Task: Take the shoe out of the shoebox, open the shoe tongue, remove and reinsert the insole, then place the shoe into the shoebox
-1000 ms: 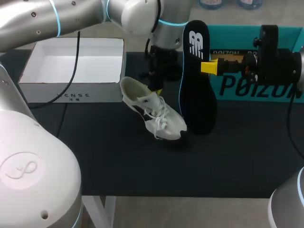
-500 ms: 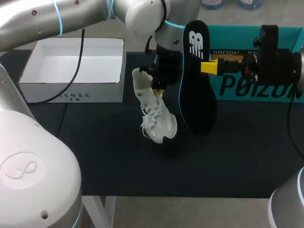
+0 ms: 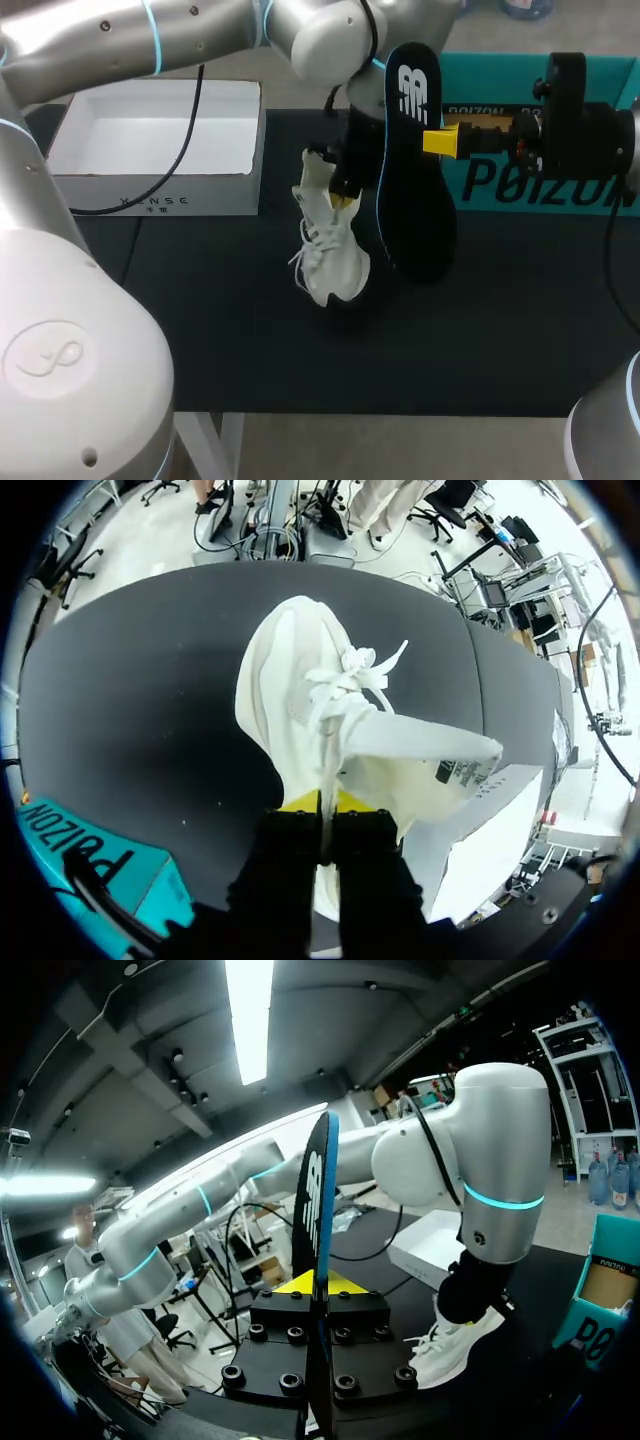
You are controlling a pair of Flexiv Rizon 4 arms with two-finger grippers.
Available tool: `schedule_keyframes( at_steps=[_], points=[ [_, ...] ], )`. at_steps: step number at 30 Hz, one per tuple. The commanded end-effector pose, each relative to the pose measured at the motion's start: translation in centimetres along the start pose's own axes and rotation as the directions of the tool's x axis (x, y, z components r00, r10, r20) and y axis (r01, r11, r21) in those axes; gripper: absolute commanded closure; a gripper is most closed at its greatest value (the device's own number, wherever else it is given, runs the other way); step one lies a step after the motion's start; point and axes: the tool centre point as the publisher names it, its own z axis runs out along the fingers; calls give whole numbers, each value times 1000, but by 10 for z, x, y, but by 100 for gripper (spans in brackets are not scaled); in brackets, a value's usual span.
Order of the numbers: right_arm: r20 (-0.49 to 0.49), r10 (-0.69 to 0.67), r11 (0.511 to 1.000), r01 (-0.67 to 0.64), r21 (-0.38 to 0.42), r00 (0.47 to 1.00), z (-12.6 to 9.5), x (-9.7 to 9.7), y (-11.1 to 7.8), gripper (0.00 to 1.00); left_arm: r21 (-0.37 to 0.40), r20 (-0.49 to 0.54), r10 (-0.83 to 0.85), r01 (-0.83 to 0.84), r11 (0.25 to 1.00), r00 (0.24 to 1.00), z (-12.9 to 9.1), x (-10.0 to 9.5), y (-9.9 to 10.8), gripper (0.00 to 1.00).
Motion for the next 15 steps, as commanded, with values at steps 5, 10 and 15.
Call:
schedule_keyframes(
  at_steps=[5, 10, 15],
  points=[
    [1, 1, 1000, -1, 2, 1000, 2, -1, 0, 100, 2, -52, -49, 49, 999, 997, 2, -4, 5, 100],
    [1, 1, 1000, -1, 2, 1000, 2, -1, 0, 100, 20, -56, -43, 44, 999, 998, 10, -10, 10, 100],
    [1, 1, 1000, -1, 2, 1000, 2, -1, 0, 100, 42, -52, -23, 26, 999, 998, 22, -21, 13, 100]
  ],
)
